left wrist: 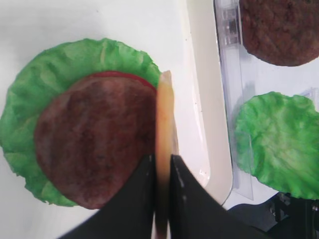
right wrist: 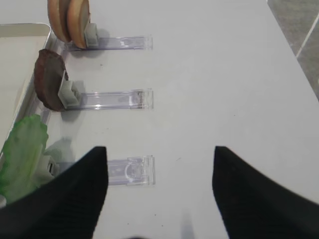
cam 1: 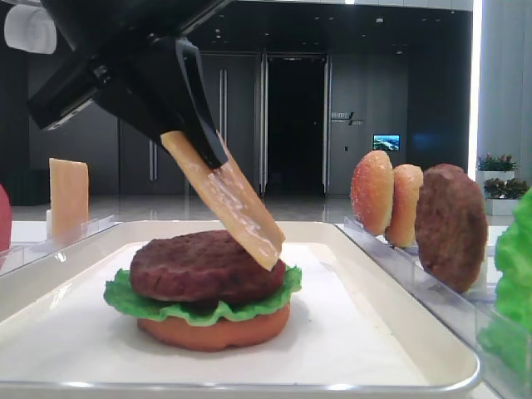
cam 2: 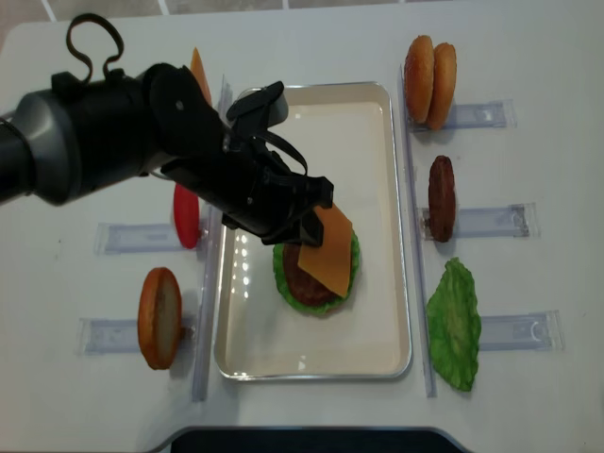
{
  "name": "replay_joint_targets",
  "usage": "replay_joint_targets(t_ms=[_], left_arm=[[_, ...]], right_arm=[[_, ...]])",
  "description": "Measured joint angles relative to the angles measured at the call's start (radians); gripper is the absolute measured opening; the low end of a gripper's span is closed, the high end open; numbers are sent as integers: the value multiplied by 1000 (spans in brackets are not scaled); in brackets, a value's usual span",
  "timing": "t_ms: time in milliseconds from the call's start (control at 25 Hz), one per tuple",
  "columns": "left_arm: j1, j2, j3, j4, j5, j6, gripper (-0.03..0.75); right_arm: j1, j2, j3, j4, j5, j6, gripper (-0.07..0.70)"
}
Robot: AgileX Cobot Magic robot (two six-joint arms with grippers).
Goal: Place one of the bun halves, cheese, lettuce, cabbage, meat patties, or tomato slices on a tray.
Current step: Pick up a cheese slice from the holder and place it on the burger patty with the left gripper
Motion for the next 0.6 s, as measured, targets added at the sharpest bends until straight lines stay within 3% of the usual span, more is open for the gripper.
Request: replay_joint_targets(t_ms=[600], left_arm=[[0, 0, 0, 33, 17, -47, 96]], right_arm=[[0, 0, 0, 0, 0, 0, 461]])
